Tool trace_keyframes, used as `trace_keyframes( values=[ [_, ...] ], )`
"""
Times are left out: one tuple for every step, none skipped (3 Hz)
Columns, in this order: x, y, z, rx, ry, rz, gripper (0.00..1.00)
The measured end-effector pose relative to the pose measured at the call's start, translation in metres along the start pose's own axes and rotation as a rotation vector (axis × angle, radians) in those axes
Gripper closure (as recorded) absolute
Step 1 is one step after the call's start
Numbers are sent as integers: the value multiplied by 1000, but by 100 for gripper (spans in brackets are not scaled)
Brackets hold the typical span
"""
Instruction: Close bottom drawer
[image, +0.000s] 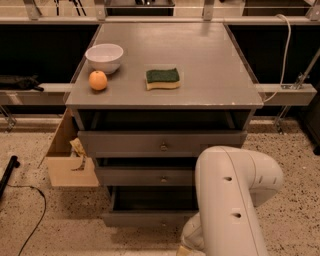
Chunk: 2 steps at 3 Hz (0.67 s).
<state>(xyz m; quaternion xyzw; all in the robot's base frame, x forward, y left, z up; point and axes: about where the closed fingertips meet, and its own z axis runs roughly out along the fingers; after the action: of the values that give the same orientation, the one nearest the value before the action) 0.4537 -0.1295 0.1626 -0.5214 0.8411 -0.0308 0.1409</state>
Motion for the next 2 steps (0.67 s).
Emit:
trace_keyframes(
  values=[
    [0, 0, 0, 0, 0, 0, 24],
    [0, 0, 0, 0, 0, 0, 47]
  ],
)
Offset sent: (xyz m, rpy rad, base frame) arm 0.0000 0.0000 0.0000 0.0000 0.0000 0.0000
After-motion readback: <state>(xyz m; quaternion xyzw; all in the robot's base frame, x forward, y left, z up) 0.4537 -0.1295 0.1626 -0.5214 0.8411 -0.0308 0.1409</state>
